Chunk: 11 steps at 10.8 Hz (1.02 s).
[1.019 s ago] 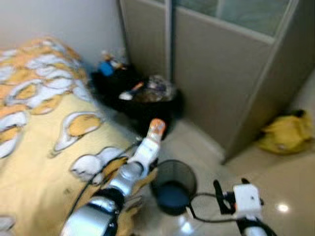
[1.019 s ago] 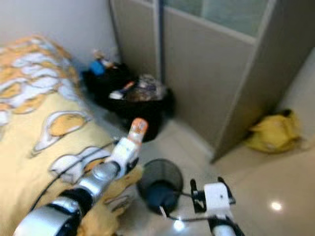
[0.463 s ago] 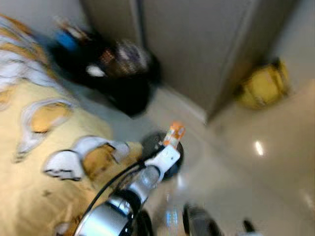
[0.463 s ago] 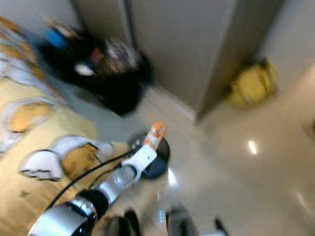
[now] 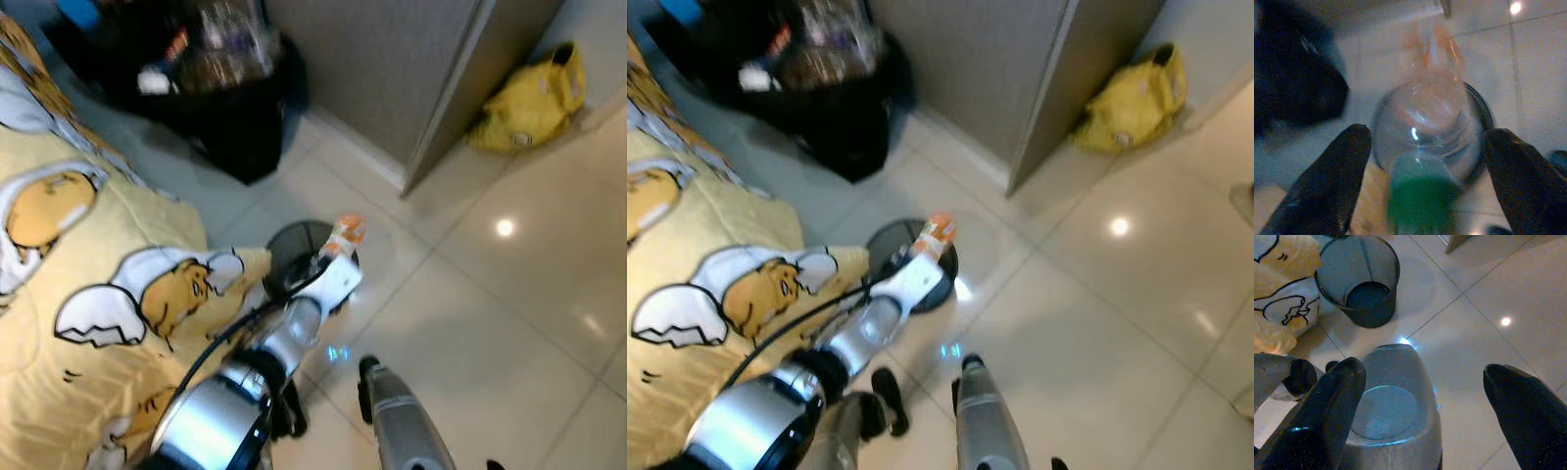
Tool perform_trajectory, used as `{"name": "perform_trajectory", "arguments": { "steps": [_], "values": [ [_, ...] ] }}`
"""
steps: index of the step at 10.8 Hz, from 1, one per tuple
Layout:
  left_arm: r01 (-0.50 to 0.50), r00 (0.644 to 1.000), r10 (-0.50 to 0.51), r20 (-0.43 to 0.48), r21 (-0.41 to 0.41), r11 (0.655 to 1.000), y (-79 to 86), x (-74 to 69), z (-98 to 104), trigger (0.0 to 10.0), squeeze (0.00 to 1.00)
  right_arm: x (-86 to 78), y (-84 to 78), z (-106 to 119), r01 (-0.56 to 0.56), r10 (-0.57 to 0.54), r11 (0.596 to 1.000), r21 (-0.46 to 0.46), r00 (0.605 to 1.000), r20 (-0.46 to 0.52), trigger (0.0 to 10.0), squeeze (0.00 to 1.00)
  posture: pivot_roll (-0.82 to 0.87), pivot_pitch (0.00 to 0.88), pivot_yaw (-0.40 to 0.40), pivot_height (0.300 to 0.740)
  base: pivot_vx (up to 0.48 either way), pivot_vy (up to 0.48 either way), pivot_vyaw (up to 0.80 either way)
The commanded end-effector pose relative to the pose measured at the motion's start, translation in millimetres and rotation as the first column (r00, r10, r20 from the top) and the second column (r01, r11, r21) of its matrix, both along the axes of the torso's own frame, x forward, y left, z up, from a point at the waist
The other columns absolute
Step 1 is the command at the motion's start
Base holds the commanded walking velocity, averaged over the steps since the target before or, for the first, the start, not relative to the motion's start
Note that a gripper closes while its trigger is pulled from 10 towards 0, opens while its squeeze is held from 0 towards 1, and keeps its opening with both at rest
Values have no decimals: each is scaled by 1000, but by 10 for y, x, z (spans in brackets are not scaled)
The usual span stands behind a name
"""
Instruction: Clean up the room
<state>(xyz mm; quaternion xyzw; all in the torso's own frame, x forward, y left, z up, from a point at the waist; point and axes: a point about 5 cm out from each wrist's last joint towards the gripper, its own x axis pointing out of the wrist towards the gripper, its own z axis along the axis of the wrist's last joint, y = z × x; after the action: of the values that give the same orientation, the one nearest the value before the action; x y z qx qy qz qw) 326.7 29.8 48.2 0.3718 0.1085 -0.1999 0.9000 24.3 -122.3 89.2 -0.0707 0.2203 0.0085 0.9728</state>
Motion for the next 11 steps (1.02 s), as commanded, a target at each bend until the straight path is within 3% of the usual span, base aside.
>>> {"name": "perform_trajectory", "arguments": {
  "steps": [1, 2, 3, 4, 5, 6, 7, 8, 9, 10, 11],
  "values": [
    [28, 1000, -28, 3, 53, 998, -48, -69, -67, 10000, 1000, -55, 9, 3, 4, -4, 1000, 1, 1000, -30, 10000, 0, -530, 454, 102, 740, 0, 0, 0],
    [48, 991, -70, 112, 189, 981, -46, 7, 36, 10000, 1000, -102, 7, 30, 12, -13, 1000, -5, 999, -43, 10000, 0, -544, 468, 97, 740, 0, 0, 0],
    [48, 983, -88, 161, 241, 969, -53, 40, 89, 10000, 1000, -125, 8, 24, 14, -15, 1000, -7, 999, -51, 10000, 0, -540, 460, 100, 740, 0, 0, 0],
    [65, 981, -106, 165, 240, 969, -101, 24, 93, 10000, 1000, -106, 1, -18, 15, -15, 1000, -10, 998, -54, 10000, 0, -521, 443, 110, 740, 0, 0, 0],
    [58, 996, -65, 68, 100, 993, -105, -54, -10, 10000, 0, 36, -31, -45, 13, -13, 1000, -16, 1000, -14, 10000, 0, -486, 391, 131, 740, 0, 0, 0],
    [36, 999, -38, -22, -61, 997, -102, -129, -95, 10000, 0, 213, -105, -74, 31, -30, 999, -22, 999, 32, 10000, 0, -447, 338, 144, 740, 0, 0, 0],
    [-67, 984, -2, -176, -382, 922, 6, -221, -201, 10000, 0, 569, -345, -100, 112, -108, 993, -23, 986, 130, 10000, 0, -360, 242, 148, 740, 0, 0, 0],
    [-230, 960, 98, -262, -541, 809, 238, -227, -242, 10000, 0, 833, -498, -115, 140, -134, 990, -17, 972, 193, 10000, 0, -296, 165, 136, 740, 0, 0, 0],
    [-283, 955, 164, -246, -604, 745, 409, -219, -189, 10000, 0, 1035, -594, -137, 144, -135, 989, -24, 964, 230, 10000, 0, -238, 105, 123, 740, 0, 0, 0],
    [-308, 951, 216, -221, -633, 710, 506, -173, -112, 10000, 0, 1264, -692, -184, 147, -135, 989, -27, 958, 254, 10000, 0, -174, 34, 106, 740, 0, 0, 0],
    [-272, 961, 234, -150, -675, 686, 634, -119, 43, 10000, 0, 1489, -732, -180, 135, -125, 991, -18, 951, 282, 10000, 0, -140, 0, 95, 740, 0, 0, 0]
  ]
}}
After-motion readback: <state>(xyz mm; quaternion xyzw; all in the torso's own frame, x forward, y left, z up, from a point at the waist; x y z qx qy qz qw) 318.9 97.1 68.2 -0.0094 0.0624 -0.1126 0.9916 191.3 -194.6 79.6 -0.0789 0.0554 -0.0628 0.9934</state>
